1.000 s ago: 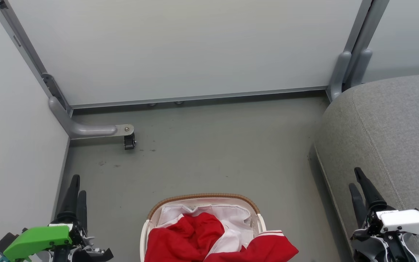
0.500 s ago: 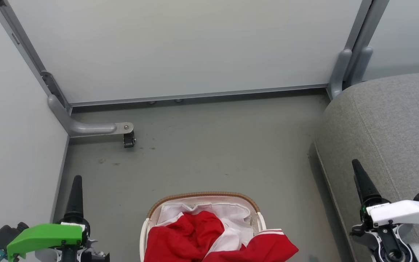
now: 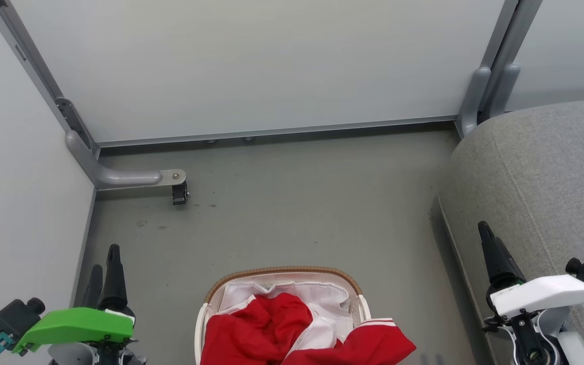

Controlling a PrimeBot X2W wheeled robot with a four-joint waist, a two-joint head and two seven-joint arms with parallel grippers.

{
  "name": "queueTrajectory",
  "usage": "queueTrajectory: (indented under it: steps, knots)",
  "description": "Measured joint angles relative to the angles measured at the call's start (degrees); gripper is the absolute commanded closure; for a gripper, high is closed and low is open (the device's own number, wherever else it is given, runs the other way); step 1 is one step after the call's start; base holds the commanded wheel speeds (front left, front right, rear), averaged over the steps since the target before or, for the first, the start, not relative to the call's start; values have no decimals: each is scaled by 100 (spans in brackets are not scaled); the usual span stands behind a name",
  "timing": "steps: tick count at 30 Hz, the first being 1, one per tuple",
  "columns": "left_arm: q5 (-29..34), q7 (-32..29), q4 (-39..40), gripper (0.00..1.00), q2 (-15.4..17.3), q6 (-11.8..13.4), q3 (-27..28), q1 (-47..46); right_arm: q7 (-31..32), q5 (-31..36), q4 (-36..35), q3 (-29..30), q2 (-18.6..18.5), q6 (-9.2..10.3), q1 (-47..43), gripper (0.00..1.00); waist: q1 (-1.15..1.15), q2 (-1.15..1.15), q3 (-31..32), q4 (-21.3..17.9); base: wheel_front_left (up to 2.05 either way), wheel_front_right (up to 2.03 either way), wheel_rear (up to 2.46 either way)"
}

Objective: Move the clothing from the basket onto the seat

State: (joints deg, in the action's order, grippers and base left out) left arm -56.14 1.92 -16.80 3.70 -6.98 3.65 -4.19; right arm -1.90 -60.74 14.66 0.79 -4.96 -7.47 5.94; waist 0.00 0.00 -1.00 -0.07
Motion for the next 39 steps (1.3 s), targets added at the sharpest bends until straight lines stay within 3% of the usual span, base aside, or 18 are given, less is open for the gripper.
queueTrajectory:
  steps: [15, 39]
  knots:
    - [1362, 297, -42, 0, 108, 158, -266, 35, -283, 1302, 54, -245, -115, 0, 2, 0, 0, 0, 16, 1, 0, 0, 0]
    - [2896, 681, 24, 0, 272, 330, -624, 187, -675, 2954, 191, -452, -221, -1, -2, 0, 1, 0, 16, -32, 0, 0, 0]
